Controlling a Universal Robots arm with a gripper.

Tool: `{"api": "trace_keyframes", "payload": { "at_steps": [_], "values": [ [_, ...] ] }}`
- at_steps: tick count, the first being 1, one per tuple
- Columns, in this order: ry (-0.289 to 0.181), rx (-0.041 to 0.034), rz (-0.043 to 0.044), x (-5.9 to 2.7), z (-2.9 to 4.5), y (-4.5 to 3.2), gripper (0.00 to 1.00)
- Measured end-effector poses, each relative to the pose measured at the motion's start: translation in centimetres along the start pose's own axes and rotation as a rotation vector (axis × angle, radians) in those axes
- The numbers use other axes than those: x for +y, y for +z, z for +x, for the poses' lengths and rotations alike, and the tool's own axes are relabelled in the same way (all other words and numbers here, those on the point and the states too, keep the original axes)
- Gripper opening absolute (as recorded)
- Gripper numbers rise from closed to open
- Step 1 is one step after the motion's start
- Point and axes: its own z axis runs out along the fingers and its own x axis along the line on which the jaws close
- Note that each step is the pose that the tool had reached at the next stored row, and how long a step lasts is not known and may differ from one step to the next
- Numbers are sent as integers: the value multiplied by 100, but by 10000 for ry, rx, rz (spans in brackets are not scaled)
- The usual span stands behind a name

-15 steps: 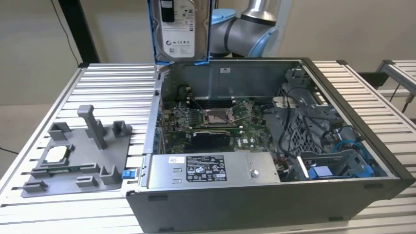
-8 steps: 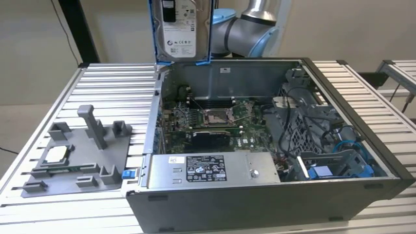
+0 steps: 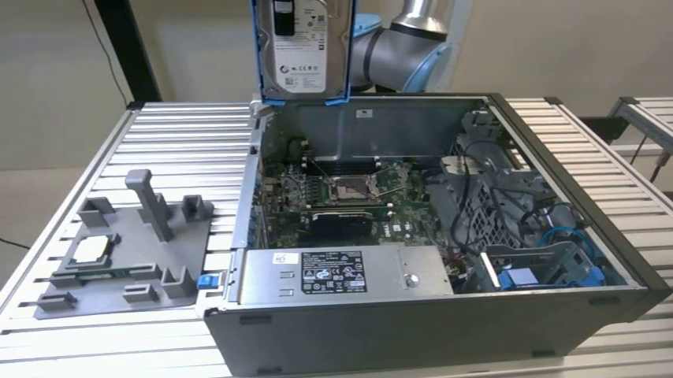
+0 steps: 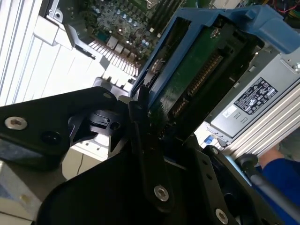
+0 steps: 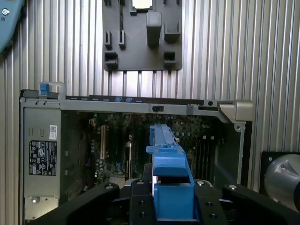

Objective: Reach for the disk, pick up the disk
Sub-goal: 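Pick up the disk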

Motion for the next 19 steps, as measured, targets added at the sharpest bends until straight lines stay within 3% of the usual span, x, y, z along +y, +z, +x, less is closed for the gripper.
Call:
{"api": "trace_keyframes", "payload": {
  "at_steps": [10,19],
  "values": [
    [0,-1,1,-134,7,-3,0],
    [1,-2,-17,-460,41,-11,0]
  ]
}}
